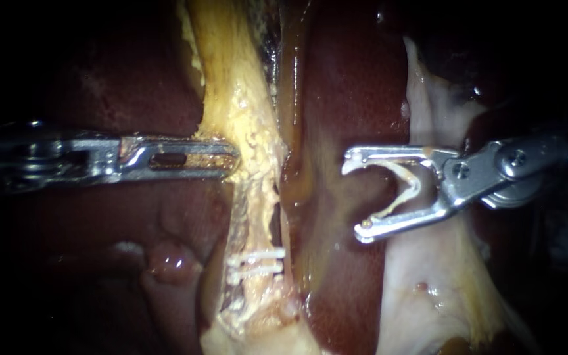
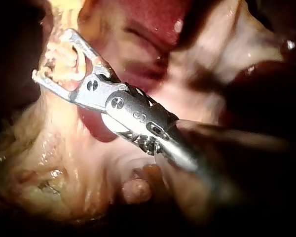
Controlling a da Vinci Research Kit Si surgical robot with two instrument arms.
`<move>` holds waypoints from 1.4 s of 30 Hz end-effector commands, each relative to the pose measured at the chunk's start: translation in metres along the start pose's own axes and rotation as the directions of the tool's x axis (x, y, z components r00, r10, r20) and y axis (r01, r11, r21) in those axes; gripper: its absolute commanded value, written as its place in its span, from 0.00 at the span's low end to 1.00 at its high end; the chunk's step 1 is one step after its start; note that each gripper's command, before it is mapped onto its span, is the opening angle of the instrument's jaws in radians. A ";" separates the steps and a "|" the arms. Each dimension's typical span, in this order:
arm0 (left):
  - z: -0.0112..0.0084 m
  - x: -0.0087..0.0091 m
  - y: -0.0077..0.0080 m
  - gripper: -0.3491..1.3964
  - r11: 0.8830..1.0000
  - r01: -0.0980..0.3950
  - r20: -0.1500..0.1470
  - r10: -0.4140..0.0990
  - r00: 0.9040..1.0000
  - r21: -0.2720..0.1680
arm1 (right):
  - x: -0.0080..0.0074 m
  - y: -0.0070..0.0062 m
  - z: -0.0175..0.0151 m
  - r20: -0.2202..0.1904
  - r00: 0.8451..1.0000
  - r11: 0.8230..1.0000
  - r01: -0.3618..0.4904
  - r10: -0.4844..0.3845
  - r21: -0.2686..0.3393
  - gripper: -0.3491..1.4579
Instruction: Clipping third clip left tube
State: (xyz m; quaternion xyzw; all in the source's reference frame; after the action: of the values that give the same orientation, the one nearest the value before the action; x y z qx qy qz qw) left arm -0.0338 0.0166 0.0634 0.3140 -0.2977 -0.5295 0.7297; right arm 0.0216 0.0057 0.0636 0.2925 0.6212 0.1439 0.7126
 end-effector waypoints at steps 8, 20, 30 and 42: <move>-0.0055 -0.0031 -0.0008 0.00 1.000 0.030 0.069 -0.029 0.997 -0.004 | -0.0042 0.0015 0.0036 0.044 0.981 0.981 -0.191 0.190 0.041 0.52; -0.0101 -0.0041 -0.0028 0.00 1.000 0.020 0.120 -0.020 0.993 0.006 | -0.0092 0.0041 0.0091 0.070 0.949 0.948 -0.313 0.308 0.062 0.52; -0.0105 -0.0038 -0.0037 0.00 1.000 0.017 0.122 -0.017 0.992 0.002 | -0.0110 0.0058 0.0108 0.077 0.938 0.938 -0.343 0.338 0.057 0.52; -0.0109 -0.0037 -0.0044 0.00 1.000 0.015 0.125 -0.015 0.992 0.002 | -0.0112 0.0073 0.0129 0.084 0.938 0.937 -0.342 0.336 0.073 0.52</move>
State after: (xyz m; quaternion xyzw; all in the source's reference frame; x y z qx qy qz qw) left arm -0.0290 0.0206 0.0528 0.2825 -0.3410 -0.5535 0.7053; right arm 0.0335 0.0020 0.0777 0.4322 0.5420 0.2250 0.6847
